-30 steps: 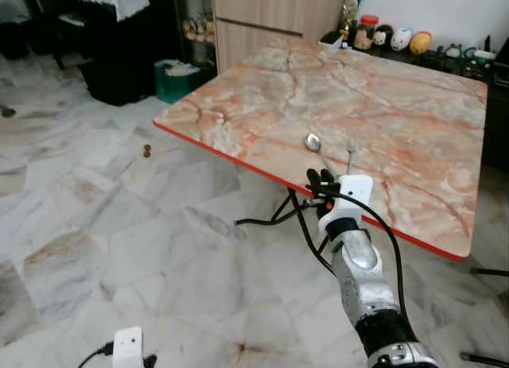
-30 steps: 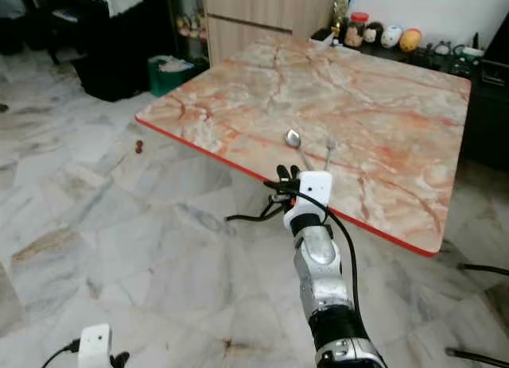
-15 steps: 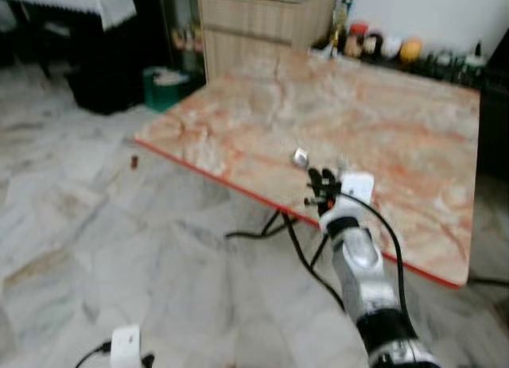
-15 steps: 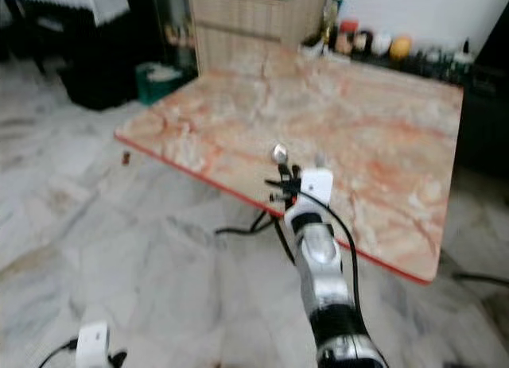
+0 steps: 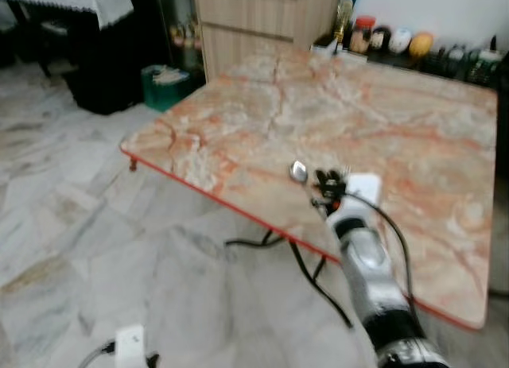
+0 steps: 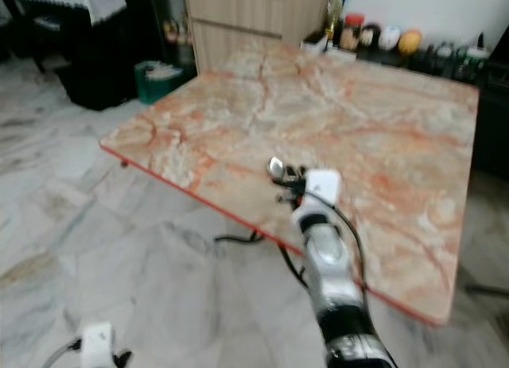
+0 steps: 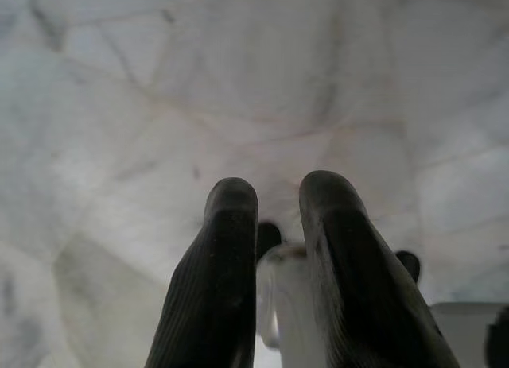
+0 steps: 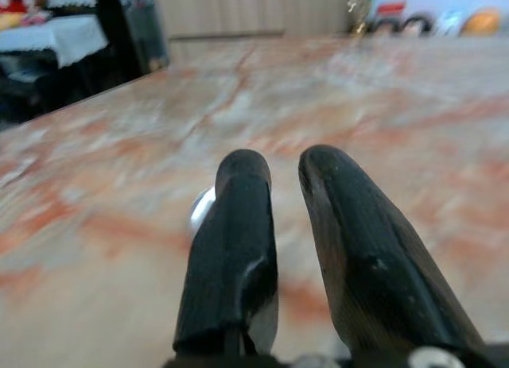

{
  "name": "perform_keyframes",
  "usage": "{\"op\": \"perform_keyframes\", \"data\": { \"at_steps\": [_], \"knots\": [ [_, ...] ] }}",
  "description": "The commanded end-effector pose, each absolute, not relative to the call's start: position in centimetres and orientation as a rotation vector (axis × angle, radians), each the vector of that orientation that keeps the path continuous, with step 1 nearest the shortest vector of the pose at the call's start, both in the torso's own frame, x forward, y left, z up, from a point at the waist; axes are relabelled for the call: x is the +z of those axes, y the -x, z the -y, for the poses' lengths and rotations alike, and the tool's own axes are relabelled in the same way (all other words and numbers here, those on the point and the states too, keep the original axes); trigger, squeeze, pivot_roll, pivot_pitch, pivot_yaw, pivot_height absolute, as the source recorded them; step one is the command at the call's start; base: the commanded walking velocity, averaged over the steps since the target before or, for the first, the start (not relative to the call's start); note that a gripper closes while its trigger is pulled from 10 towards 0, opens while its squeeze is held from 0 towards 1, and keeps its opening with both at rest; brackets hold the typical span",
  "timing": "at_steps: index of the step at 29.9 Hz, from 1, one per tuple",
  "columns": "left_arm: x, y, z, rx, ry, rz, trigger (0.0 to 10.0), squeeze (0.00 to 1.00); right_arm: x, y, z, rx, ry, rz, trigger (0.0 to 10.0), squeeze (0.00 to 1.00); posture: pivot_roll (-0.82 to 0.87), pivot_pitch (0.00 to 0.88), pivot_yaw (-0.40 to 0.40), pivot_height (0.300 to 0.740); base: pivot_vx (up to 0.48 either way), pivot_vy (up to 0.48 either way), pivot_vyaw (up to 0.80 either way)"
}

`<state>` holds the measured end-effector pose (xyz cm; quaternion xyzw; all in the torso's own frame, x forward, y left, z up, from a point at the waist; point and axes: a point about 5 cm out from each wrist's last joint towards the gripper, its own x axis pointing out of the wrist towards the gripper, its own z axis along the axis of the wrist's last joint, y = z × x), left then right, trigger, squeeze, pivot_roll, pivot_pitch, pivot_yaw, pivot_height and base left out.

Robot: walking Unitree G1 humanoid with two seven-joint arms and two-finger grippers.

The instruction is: Setting the table

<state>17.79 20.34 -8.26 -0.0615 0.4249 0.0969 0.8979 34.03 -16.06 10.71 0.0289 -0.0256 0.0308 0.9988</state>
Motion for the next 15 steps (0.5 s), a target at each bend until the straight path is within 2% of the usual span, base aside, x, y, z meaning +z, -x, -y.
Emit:
{"op": "perform_keyframes", "data": {
  "at_steps": [1,5,15],
  "knots": [
    [-8.26,-17.46,-21.34,0.212,0.103,-0.893,10.0,0.0,11.22,-34.3,14.87,0.093,-0.065,0.066,10.0,0.0,0.02,0.015,-0.002,0.74,0.259,0.0,0.0],
    [-8.27,-17.42,-21.36,0.208,0.099,-0.896,10.0,0.0,11.41,-34.42,14.88,0.092,-0.055,0.071,10.0,0.0,0.02,0.009,-0.001,0.74,0.256,0.0,0.0],
    [-8.34,-17.35,-21.28,0.198,0.093,-0.904,10.0,0.0,11.34,-34.51,14.4,0.156,-0.054,0.039,10.0,0.0,0.02,0.0,-0.002,0.74,0.0,0.0,0.0]
  ]
}}
